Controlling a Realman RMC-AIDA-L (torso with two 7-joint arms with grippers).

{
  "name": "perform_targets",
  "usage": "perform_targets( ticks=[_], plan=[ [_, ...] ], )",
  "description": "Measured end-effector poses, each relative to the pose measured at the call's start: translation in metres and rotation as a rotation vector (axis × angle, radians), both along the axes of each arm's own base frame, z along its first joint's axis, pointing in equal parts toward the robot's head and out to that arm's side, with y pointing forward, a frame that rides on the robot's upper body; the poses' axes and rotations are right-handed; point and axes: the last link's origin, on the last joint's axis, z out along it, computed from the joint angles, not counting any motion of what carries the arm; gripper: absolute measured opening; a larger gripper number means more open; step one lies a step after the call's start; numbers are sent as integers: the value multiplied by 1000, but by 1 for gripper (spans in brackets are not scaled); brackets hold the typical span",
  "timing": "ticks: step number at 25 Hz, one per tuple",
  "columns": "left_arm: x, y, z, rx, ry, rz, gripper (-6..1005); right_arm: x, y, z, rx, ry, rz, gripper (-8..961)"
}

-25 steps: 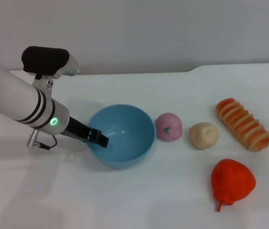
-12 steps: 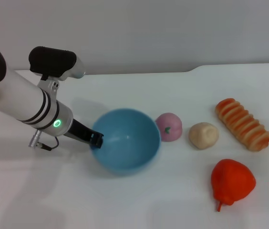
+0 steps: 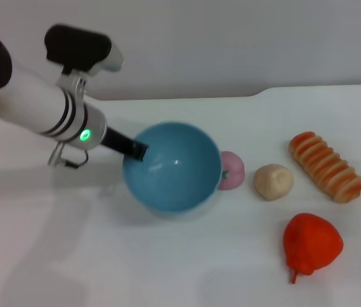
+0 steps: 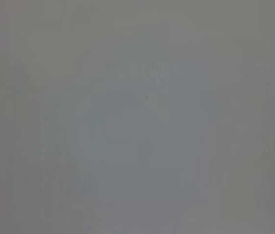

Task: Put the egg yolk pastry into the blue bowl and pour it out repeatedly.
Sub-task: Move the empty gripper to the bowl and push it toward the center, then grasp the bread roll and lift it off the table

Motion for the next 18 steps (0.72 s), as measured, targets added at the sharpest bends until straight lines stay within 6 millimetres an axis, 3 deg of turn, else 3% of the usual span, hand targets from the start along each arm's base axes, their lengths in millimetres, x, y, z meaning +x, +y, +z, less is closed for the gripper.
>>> perform_targets(
  ticks=[3,10,18],
  plan=[
    [18,10,7,20,24,-74,-2,0,-1,-3,-16,0,5,527],
    [36,20,13,18,82,-133,-3,-12,7,-11,-100,4,77,527],
    [36,21,14,18,109,-144,-1,-39,40,9,-328,125,180,527]
  ],
)
